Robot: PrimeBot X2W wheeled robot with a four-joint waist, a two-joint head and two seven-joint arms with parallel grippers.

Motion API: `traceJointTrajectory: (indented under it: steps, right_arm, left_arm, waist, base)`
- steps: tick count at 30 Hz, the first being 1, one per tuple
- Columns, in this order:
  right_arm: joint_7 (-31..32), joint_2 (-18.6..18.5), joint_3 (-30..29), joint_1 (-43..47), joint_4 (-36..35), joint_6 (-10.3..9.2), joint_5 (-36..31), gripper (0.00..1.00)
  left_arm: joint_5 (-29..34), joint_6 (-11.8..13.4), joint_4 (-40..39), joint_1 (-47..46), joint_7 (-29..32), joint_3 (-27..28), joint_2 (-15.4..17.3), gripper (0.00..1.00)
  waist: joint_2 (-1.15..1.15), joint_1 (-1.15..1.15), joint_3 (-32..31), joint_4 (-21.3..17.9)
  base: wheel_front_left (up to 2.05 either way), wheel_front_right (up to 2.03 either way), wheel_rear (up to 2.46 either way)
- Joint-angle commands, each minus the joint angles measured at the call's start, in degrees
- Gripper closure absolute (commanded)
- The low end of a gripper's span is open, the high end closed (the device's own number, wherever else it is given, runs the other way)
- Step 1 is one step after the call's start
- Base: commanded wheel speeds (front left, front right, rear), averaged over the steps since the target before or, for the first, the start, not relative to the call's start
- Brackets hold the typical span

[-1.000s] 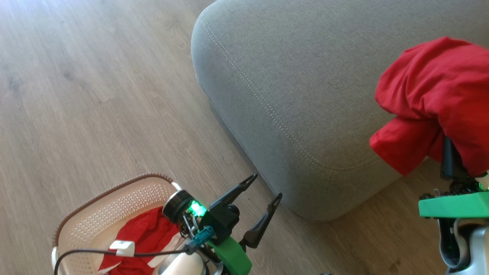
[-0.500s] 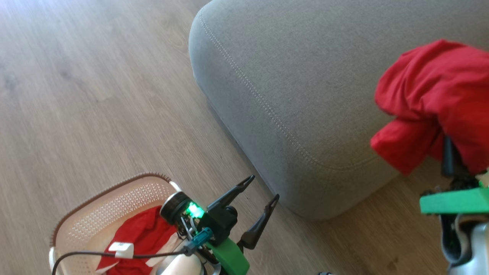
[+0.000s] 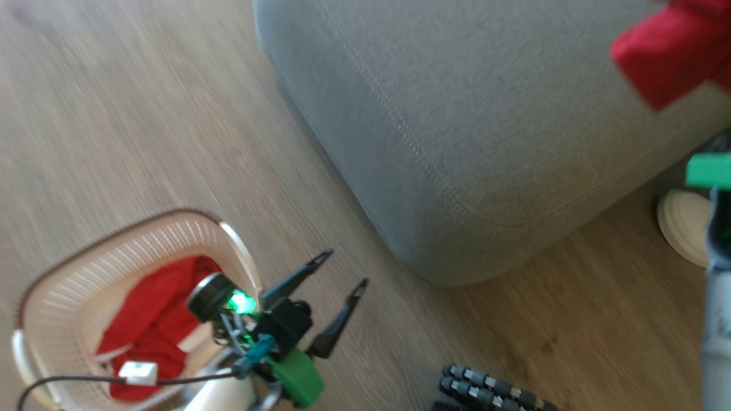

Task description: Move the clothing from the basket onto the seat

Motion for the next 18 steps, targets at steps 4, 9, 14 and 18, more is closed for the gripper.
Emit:
traceJointTrajectory:
  steps: [4, 9, 14, 18]
  right_arm:
    - [-0.5, -3.2, 0.4, -7.8, -0.7, -0.01, -0.6, 1.00]
    - [-0.5, -3.9, -2.1, -16.5, 4.9, -0.01, 1.4, 1.00]
    - [-0.5, -7.0, -4.4, -25.1, 13.5, -0.01, 2.4, 1.00]
    - [-0.5, -8.7, -6.5, -32.2, 21.5, -0.01, 4.1, 1.00]
  left_arm:
    - [0.9, 0.0, -2.3, -2.8, -0.3, 1.8, 3.8, 0.00]
    - [1.3, 0.0, -3.5, -3.8, -0.3, 2.0, 7.1, 0.00]
    - [1.3, 0.0, -4.4, -5.1, -0.3, 2.1, 9.2, 0.00]
    - [1.6, 0.4, -5.1, -5.7, -0.3, 2.7, 11.0, 0.00]
  waist:
    - [0.00, -0.01, 8.4, -0.6]
    - [0.00, -0.01, 13.8, -0.5]
    - [0.00, -0.01, 18.7, 1.6]
    - [0.00, -0.01, 22.2, 3.3]
  base:
    - [0.00, 0.00, 0.00]
    - [0.00, 0.00, 0.00]
    - [0.00, 0.00, 0.00]
    - [0.00, 0.00, 0.00]
